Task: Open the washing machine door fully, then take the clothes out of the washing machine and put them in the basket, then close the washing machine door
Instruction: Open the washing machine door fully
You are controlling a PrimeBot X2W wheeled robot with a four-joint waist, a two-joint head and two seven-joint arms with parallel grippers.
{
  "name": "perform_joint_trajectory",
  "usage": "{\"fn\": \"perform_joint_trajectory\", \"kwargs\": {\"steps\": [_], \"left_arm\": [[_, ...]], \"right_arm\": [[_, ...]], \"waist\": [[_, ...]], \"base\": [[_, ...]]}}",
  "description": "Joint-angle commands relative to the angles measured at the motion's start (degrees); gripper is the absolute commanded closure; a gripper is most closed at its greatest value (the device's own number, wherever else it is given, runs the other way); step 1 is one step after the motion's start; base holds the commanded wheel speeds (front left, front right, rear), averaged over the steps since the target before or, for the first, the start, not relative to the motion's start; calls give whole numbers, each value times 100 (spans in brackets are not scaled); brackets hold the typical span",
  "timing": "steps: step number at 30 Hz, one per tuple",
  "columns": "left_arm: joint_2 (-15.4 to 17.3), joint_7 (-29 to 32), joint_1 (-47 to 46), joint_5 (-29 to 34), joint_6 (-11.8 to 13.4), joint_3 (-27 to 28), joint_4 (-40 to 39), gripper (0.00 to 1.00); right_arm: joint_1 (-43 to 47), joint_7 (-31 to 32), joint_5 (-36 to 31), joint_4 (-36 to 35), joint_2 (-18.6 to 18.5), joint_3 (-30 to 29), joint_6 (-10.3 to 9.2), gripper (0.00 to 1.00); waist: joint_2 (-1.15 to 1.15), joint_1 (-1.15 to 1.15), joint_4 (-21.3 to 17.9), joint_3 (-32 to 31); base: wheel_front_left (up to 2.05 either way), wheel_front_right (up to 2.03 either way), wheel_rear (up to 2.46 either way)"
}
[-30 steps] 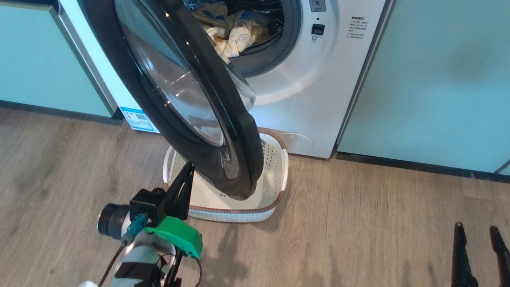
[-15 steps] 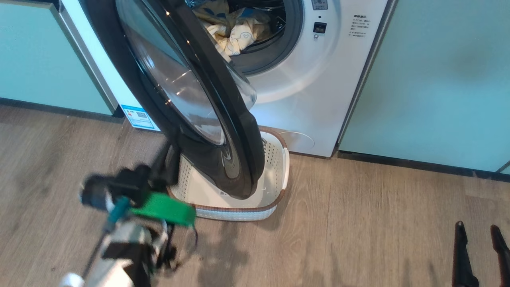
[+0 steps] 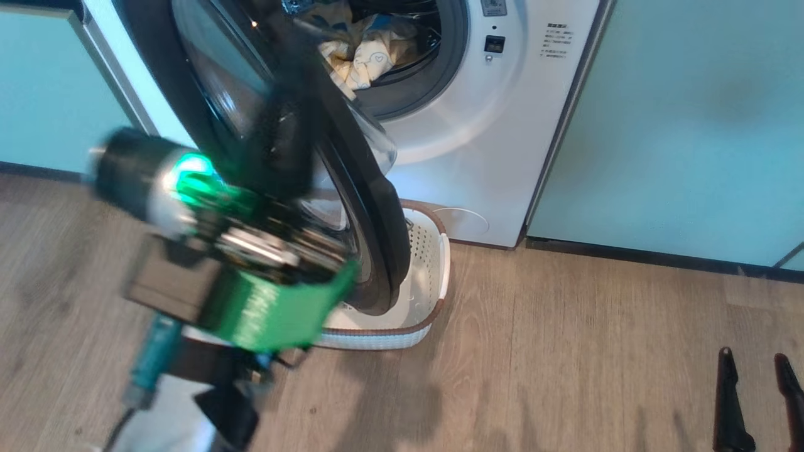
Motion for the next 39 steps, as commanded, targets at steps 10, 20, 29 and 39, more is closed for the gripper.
{"fn": "perform_joint_trajectory", "kwargs": {"steps": [10, 20, 29, 39], "left_arm": [[-89, 211, 259, -790, -332, -1497, 374, 100], [-117, 1032, 539, -1417, -302, -2096, 1315, 100], [-100, 915, 348, -1404, -127, -1966, 1994, 100], [-73, 833, 63, -1500, 119, -1627, 2824, 100]], "right_arm": [[-238, -31, -29, -177, -101, 115, -16, 0], [-206, -32, -27, -163, -101, 137, -16, 0], [-208, -32, -31, -113, -100, 173, -16, 0], [-184, -32, -20, -108, -100, 187, -16, 0]], "waist": [[0, -1, -87, -92], [0, -1, -142, -112], [0, -1, -211, -183], [0, -1, -277, -199]], "base": [[0, 0, 0], [0, 0, 0], [0, 0, 0], [0, 0, 0]]}}
